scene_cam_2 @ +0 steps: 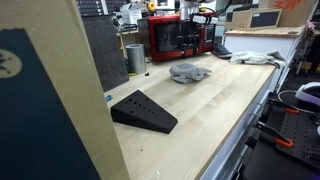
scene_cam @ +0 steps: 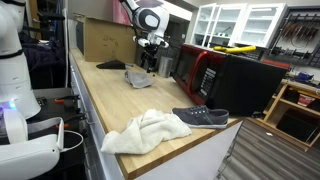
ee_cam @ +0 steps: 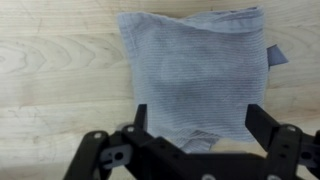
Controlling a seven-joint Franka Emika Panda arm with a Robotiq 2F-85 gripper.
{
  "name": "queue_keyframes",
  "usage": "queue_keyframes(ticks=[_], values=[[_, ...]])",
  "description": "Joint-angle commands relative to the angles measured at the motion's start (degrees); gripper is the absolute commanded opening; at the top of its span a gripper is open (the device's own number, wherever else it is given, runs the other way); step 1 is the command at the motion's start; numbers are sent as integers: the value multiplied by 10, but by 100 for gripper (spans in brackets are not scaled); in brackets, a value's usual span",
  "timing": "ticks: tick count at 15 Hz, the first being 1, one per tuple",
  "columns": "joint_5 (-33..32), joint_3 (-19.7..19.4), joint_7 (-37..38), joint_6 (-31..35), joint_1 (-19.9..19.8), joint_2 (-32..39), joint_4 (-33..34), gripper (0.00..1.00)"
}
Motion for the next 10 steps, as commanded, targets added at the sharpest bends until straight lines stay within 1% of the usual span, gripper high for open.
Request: queue_keyframes(ticks=[1, 7, 10], values=[[6, -8, -13, 33, -11, -13, -41, 100], [21, -17, -14, 66, -32, 9, -68, 100], [44, -15, -23, 72, -44, 18, -72, 100]])
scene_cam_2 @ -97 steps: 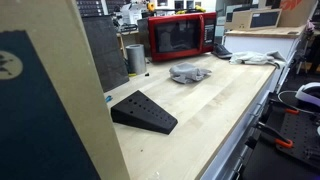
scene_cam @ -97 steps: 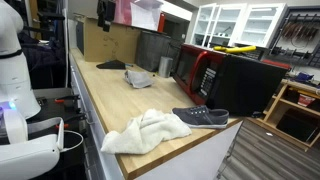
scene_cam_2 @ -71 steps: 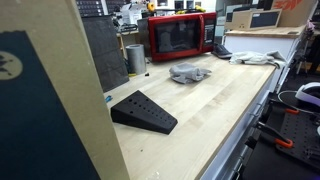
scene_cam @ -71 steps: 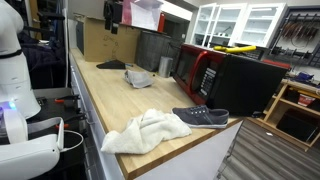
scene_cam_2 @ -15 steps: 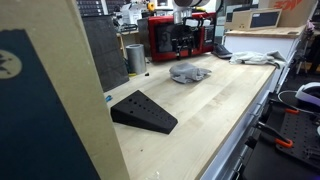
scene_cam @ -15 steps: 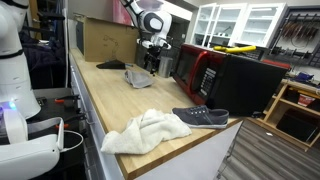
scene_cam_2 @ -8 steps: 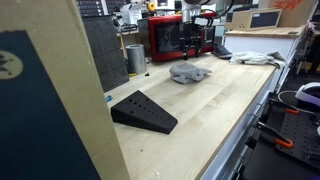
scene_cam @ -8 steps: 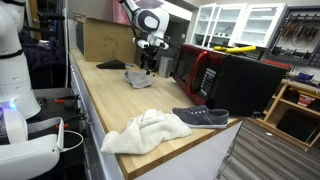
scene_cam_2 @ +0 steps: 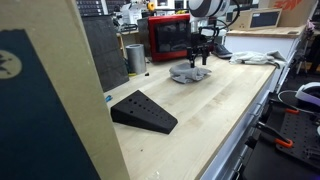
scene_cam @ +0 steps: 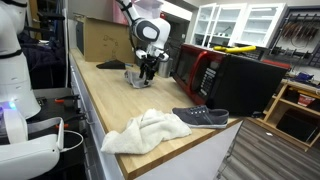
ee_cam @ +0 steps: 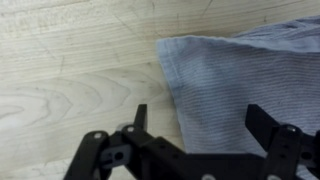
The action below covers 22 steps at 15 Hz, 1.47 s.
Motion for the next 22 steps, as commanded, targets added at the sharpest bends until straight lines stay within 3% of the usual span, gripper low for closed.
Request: queue_keyframes(ticks=[1, 7, 17, 18, 19, 22], values=[[43, 2, -30, 13, -14, 1, -12, 100], [134, 4, -86, 2, -46, 2, -21, 100], [265, 1, -145, 10, -62, -46, -106, 100], [279, -1, -152, 16, -64, -48, -111, 91], [291, -3, -157, 20, -64, -47, -113, 74], [314, -5, -169, 35, -63, -50, -119, 51]])
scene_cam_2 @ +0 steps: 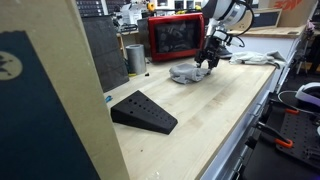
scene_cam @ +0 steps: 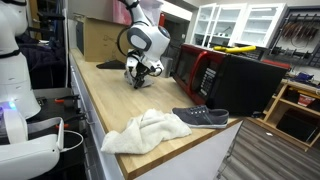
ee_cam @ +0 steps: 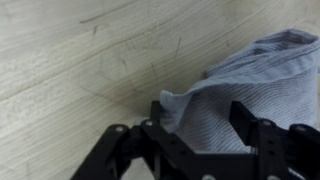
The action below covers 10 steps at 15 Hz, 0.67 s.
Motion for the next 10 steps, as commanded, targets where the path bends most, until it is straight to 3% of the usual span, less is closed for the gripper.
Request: queue_keyframes(ticks=[1, 6, 10], values=[[38, -1, -29, 27, 4, -22, -25, 42], [50, 4, -39, 38, 15, -25, -26, 5], [19, 0, -27, 53, 28, -47, -32, 0]])
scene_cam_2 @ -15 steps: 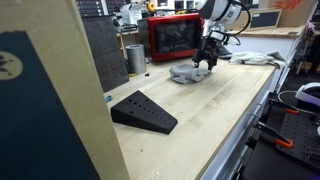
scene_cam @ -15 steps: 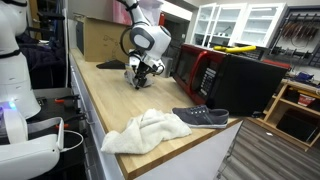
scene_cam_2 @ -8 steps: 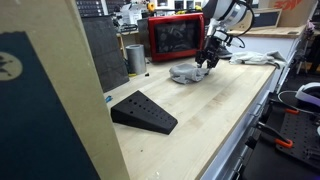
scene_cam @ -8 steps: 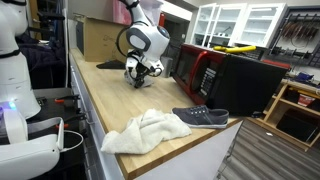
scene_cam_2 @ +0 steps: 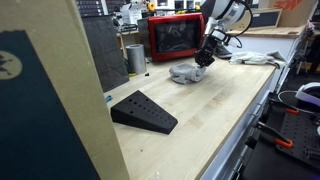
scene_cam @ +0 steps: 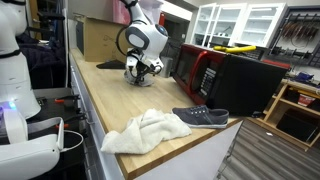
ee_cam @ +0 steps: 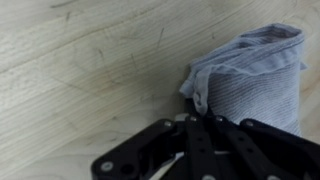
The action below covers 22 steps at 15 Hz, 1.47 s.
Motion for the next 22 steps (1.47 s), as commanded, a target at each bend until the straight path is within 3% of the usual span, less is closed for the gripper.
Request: queue_keyframes(ticks=[1, 8, 15, 22], values=[[-28, -6, 4, 29, 16, -47, -28, 1], [-211, -23, 72, 65, 25, -128, -57, 1], [-425, -26, 179, 57, 26, -213, -60, 1], [-577, -18, 256, 57, 18, -230, -49, 1]])
